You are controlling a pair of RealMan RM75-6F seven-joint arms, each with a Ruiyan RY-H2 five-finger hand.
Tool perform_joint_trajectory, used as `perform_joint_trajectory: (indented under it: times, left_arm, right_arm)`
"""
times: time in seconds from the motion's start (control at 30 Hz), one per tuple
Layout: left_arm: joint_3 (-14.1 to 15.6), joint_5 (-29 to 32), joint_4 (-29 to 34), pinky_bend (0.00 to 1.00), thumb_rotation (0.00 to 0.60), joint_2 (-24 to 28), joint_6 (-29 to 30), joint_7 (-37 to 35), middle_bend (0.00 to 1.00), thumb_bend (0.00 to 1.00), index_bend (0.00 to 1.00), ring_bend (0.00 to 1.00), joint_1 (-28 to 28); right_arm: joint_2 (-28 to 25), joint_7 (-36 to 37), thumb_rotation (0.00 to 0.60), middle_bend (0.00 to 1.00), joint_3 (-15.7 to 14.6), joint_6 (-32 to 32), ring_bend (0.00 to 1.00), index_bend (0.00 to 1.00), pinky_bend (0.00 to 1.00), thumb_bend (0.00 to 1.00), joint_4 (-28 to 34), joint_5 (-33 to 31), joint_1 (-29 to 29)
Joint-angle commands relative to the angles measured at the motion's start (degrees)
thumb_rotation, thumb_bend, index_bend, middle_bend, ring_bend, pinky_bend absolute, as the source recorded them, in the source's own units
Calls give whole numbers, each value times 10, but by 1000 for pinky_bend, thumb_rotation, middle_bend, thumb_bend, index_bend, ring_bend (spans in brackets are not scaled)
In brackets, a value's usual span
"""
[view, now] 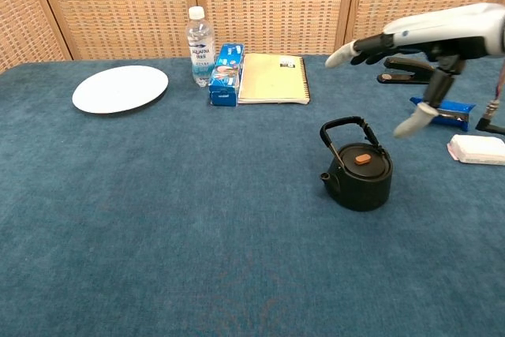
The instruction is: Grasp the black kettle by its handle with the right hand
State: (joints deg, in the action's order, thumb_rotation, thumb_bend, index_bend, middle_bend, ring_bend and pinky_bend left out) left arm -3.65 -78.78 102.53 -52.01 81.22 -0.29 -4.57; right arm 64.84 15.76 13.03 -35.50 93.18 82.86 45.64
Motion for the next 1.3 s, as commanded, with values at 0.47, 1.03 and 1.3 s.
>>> perform_joint_trajectory:
  times: [0.47,1.03,1.3]
  left_arm:
    - [-3,12,-5,0,600,-1,-13,-2,0,0,0,0,-7]
    - [-5,21,-5,0,600,-3,-23,0,0,0,0,0,-13]
    - [-6,24,-8,0,600,-2,-25,-4,0,0,0,0,-14]
  right_arm:
    - [77,-23,600,341,2,87,239,282,0,0,-109,-141,80]
    - [97,-68,600,358,-35,169,248,309,0,0,-156,-239,145]
    - [102,-100,600,398,-63,169,279,365,0,0,-167,-266,169]
